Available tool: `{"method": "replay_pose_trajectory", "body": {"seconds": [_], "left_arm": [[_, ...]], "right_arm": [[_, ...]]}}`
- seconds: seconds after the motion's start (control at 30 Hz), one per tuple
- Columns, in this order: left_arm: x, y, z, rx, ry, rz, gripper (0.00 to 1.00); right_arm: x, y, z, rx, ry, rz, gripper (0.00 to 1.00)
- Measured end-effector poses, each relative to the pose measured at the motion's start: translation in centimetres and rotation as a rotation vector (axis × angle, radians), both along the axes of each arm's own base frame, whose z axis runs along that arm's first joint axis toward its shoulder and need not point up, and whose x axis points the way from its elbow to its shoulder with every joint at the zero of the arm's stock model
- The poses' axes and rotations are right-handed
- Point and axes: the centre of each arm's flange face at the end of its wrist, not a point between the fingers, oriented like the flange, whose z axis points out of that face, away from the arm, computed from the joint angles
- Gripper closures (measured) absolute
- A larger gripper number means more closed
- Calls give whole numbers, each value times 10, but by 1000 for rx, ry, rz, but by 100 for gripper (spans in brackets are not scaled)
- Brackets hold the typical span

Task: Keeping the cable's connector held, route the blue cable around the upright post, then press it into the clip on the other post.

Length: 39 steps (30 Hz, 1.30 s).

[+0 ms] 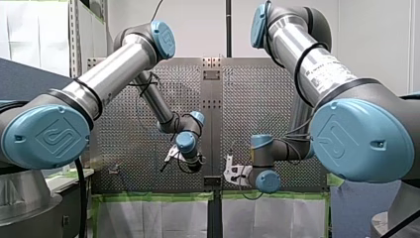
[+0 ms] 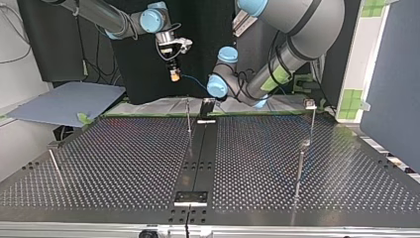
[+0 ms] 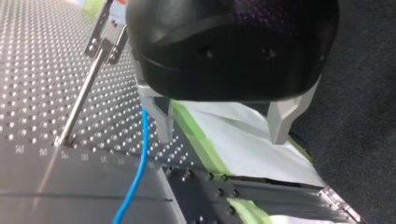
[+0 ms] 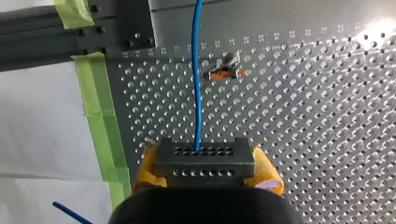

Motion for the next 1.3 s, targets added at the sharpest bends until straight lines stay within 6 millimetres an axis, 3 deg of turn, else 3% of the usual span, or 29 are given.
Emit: {"method": "replay_pose_trajectory", "body": {"seconds": [0.33,0.57,0.73,1.13,1.3], "left_arm": [[2,5,3,-29,8,44,0],[10,7,32,-101,-23,86,0],[13,1,42,-149,-57,80,0],[10,-9,41,-191,-25,-8,0],[6,-10,29,-173,-4,-10,0]], "right_arm": [[-7,-7,0,-5,7,-33,100],[-11,-11,0,-23,39,-51,100],[-12,-12,0,-26,45,-52,100],[-5,-10,1,-30,39,5,100],[-4,-9,1,-31,38,12,100]]}}
